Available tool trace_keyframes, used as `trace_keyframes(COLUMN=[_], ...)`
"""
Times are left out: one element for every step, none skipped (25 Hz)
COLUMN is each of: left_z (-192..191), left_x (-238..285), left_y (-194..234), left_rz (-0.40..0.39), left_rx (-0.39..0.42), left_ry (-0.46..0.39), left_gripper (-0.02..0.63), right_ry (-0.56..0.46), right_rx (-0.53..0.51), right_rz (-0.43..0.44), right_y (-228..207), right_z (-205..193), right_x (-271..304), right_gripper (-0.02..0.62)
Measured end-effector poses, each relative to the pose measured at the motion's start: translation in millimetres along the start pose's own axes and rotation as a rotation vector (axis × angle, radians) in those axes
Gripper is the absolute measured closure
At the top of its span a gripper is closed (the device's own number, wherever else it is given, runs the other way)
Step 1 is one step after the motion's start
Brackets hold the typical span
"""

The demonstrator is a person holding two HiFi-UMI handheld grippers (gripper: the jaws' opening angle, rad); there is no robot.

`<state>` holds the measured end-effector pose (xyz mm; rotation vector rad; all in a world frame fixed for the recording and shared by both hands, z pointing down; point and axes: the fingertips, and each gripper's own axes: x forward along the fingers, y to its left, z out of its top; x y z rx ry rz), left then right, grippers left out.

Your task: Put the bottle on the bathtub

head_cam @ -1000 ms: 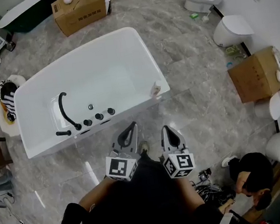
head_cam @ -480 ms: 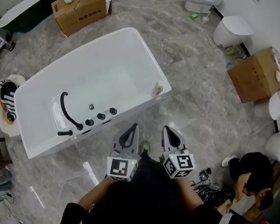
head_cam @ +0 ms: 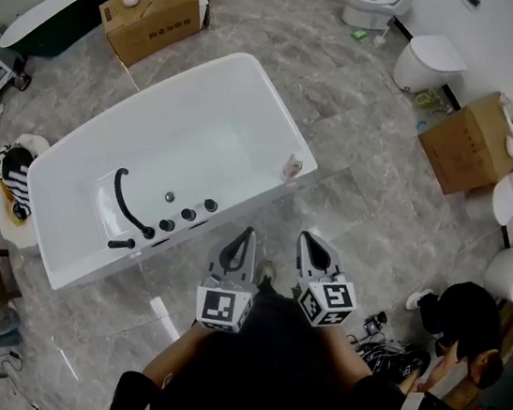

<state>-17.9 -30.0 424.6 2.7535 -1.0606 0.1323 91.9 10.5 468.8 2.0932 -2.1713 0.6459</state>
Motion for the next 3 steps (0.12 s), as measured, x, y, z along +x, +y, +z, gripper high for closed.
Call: trace_keyframes(left_z=[-3.1, -5.8, -8.3], left_x=[-0.6, -1.2, -1.8], left_y=[0.7, 1.6, 2.4], left_rz=[0.000, 0.001, 0.001], left_rx=[0.000, 0.001, 0.003], left_ry=[0.008, 0.014, 0.019], left_gripper=[0.591, 0.591, 0.591], right_ry=[0.000, 0.000, -0.001], right_rx=[0.002, 0.005, 0.007], right_rz=[-0.002, -0.004, -0.007], right_y=[-0.1, 0.0, 0.1], right_z=[0.0, 0.0, 0.1], right_x=[0.3, 0.5, 0.7], right_gripper=[0.586, 0.586, 0.586])
